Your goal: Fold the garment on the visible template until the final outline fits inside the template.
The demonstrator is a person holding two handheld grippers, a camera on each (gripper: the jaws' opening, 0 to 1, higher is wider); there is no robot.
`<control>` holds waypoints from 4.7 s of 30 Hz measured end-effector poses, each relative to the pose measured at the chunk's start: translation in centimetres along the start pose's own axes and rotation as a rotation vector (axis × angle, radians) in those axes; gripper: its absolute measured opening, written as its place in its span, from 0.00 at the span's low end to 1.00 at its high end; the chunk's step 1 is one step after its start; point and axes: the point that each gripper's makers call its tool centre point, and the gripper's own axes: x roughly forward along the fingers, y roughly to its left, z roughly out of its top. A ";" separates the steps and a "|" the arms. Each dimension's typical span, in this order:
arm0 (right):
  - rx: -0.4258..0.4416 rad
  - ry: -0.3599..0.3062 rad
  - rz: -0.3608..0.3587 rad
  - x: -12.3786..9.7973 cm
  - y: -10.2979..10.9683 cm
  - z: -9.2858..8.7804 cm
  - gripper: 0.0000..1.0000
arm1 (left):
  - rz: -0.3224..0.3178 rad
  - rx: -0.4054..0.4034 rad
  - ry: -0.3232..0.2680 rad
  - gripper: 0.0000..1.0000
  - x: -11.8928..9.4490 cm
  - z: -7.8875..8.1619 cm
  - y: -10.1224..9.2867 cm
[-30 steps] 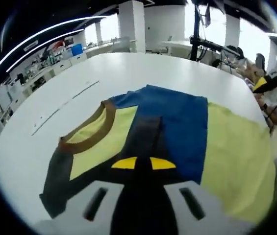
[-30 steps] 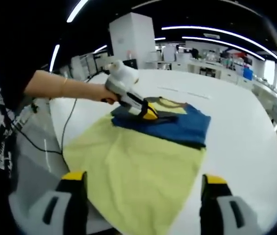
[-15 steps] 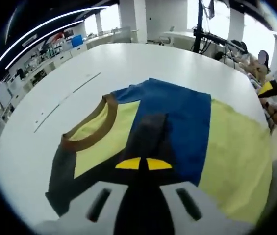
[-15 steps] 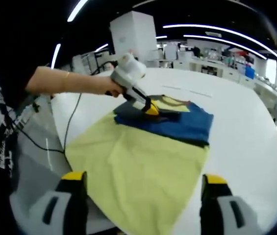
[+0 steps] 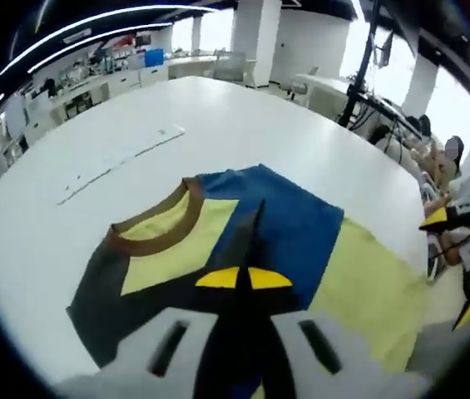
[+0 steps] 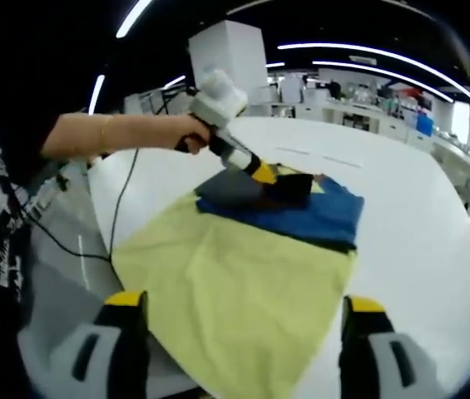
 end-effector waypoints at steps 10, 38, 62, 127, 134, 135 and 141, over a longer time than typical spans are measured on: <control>-0.004 0.000 -0.002 -0.4 0.0 -0.4 0.97 | -0.082 -0.083 -0.040 0.00 -0.7 2.4 -4.5; 0.015 0.007 -0.003 -1.0 -0.1 -1.9 0.96 | -0.138 -0.360 0.019 0.00 2.2 -0.2 -12.1; 0.096 -0.025 -0.011 -0.9 -0.9 -1.6 0.93 | -0.155 -0.232 0.101 0.09 3.7 -4.4 -14.0; 0.386 -0.022 -0.086 7.3 -9.1 4.5 0.42 | 0.182 0.093 -0.302 0.77 -11.7 -4.7 -2.2; 0.422 0.002 -0.120 8.2 -10.1 3.8 0.32 | 0.221 0.103 -0.305 0.75 -13.4 -6.5 -1.5; 0.422 0.005 -0.125 8.3 -10.2 3.7 0.31 | 0.233 0.102 -0.292 0.74 -13.6 -7.1 -0.7; 0.494 -0.001 -0.151 9.5 -11.4 3.4 0.23 | 0.254 0.050 -0.298 0.74 -14.3 -8.6 -0.1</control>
